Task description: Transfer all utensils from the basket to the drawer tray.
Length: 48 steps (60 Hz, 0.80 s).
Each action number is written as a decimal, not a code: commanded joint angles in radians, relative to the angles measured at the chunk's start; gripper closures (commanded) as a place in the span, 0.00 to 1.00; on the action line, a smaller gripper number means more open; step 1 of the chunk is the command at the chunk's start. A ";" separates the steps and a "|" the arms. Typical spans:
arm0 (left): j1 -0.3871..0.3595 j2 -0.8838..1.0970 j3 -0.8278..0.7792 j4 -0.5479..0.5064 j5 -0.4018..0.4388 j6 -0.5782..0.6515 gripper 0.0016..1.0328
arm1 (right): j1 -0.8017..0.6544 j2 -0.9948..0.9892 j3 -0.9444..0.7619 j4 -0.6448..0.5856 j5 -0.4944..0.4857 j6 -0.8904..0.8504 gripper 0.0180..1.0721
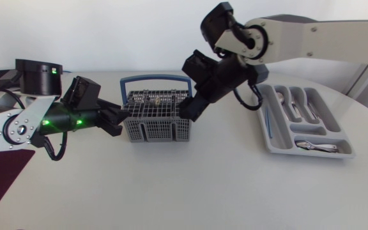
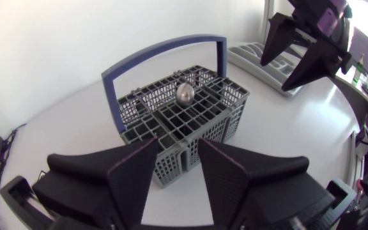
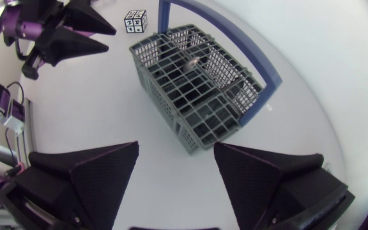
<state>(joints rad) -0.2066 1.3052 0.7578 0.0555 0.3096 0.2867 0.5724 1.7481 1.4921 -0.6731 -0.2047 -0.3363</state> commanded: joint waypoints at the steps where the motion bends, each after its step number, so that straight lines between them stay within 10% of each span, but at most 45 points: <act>1: 0.021 0.037 0.020 0.027 0.023 -0.023 0.53 | 0.030 0.071 0.066 0.023 0.001 0.138 0.19; 48: 0.104 0.247 0.081 0.191 0.132 -0.014 0.53 | 0.129 0.169 -0.038 0.475 0.169 0.517 0.25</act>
<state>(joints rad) -0.1127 1.5253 0.8104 0.2306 0.4217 0.2871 0.6983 1.9171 1.4998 -0.2203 -0.0483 0.1299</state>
